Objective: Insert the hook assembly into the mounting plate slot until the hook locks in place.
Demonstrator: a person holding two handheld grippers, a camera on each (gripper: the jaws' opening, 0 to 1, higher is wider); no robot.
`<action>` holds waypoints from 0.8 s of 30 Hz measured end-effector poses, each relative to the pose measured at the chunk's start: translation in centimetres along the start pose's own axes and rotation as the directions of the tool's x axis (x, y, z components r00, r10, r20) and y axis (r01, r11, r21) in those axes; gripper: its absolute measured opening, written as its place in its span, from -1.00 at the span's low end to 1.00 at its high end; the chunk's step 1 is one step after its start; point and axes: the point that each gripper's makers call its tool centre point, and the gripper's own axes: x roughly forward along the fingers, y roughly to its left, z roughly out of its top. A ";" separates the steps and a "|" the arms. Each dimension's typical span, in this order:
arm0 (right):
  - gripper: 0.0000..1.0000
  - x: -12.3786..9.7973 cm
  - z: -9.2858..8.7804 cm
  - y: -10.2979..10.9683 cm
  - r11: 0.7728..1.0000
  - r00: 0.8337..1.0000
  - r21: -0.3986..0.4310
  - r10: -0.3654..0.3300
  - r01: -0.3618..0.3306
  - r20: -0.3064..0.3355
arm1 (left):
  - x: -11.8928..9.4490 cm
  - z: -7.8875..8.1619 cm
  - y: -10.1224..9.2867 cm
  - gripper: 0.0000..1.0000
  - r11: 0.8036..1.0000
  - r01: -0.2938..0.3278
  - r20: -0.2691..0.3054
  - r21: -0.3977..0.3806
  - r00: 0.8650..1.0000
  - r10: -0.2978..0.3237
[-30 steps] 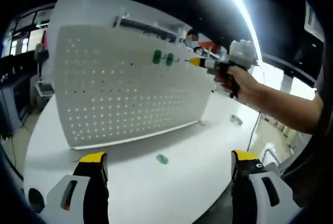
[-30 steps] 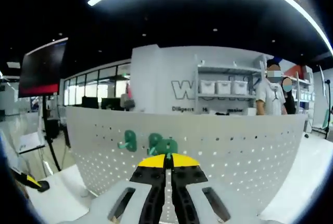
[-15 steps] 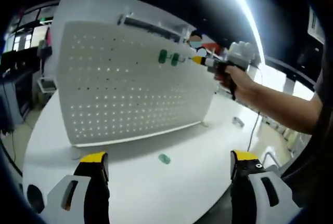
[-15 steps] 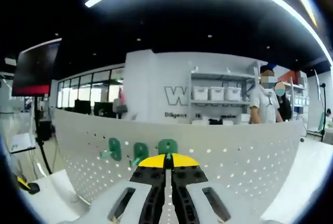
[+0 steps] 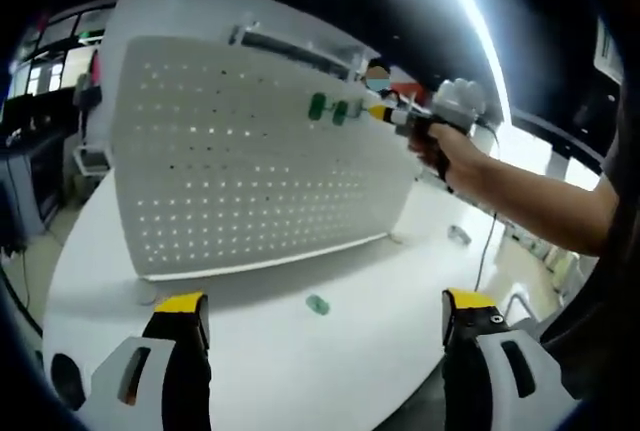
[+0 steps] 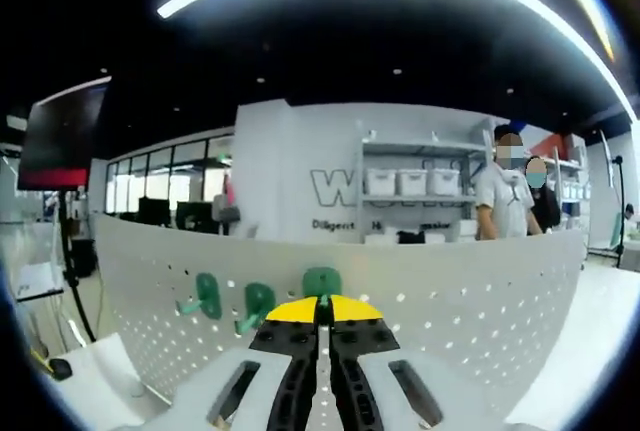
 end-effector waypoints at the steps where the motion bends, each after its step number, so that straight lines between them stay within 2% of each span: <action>1: -1.00 0.0 -0.1 0.0 1.000 1.000 0.003 -0.001 0.001 0.001 | 0.1 0.0 0.0 0.96 1.000 0.000 0.000 0.000 1.000 0.000; 17: -1.00 0.2 -1.6 -0.3 1.000 1.000 -0.005 -0.024 0.024 -0.007 | 0.3 0.0 0.3 0.94 1.000 0.001 -0.010 0.000 1.000 -0.001; 18: -1.00 0.2 -1.6 -0.2 1.000 1.000 0.022 -0.020 0.021 -0.006 | 0.3 0.0 0.3 0.94 1.000 0.002 -0.010 0.000 1.000 -0.002; 24: -1.00 0.4 -1.8 -0.2 1.000 1.000 0.005 -0.024 0.024 -0.015 | 0.2 -0.3 0.4 0.93 1.000 0.000 -0.013 -0.006 1.000 0.000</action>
